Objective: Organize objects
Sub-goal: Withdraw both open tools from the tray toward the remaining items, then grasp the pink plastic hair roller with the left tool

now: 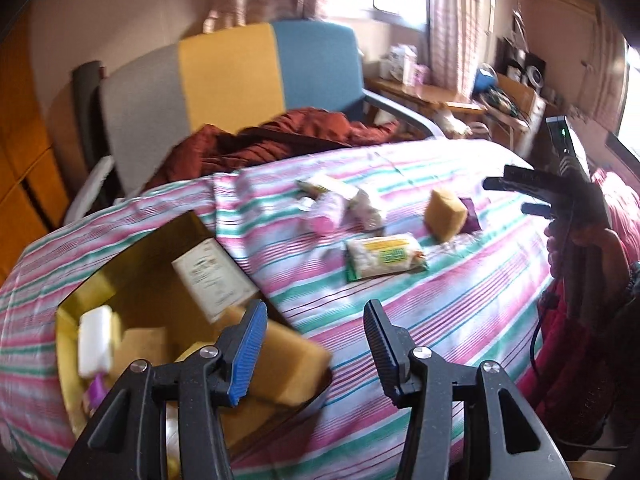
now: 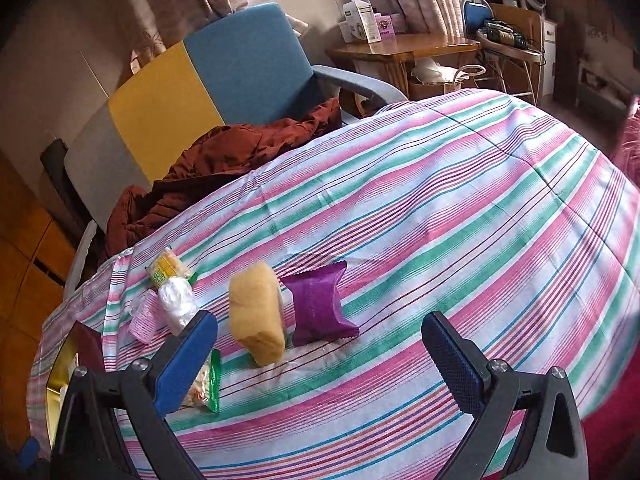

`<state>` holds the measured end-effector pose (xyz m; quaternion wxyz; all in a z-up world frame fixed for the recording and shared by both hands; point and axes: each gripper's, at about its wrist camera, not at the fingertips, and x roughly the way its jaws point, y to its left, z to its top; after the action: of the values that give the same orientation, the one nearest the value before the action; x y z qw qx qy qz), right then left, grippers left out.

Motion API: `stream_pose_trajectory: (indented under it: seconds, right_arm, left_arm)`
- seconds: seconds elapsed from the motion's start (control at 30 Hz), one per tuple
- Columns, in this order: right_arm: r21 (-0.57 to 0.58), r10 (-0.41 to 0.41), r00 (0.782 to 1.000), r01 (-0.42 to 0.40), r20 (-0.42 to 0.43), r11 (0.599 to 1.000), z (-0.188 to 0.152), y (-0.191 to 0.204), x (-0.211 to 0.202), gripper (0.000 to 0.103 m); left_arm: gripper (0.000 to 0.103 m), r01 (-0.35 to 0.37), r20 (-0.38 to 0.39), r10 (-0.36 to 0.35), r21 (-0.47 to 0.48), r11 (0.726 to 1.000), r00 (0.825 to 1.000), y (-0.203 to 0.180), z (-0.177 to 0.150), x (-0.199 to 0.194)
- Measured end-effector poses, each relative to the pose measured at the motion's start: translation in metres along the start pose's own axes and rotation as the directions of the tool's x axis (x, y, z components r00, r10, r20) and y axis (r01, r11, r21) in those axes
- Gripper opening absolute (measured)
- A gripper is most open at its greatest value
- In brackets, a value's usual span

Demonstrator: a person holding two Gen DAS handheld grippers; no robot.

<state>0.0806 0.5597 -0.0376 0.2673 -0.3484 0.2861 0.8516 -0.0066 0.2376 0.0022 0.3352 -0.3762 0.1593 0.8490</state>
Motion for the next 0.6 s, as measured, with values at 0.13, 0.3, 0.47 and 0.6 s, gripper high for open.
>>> stream_pose_trajectory:
  seconds: [0.13,0.3,0.47,0.6]
  right_arm:
    - [-0.014,0.022,1.000,-0.022,-0.010,1.000,0.000,0.003,0.000,0.103]
    - [-0.009,0.076,0.997,-0.076,-0.025,0.997,-0.001,0.004,0.000,0.103]
    - [-0.004,0.137,0.990,-0.137,-0.010,0.991,0.000,0.005,-0.008,0.103]
    - [-0.014,0.168,0.986,-0.169,-0.010,0.986,0.000,0.009,-0.011,0.103]
  left_arm:
    - [0.051,0.016,-0.039,-0.015,0.021,1.000,0.999,-0.011,0.016,0.018]
    - [0.051,0.043,-0.109,-0.044,-0.012,0.999,0.993,-0.009,0.037,0.045]
    - [0.051,0.044,-0.177,-0.054,-0.062,0.997,0.983,-0.001,0.069,0.076]
    - [0.051,0.050,-0.231,-0.077,-0.121,0.991,0.970,0.007,0.090,0.108]
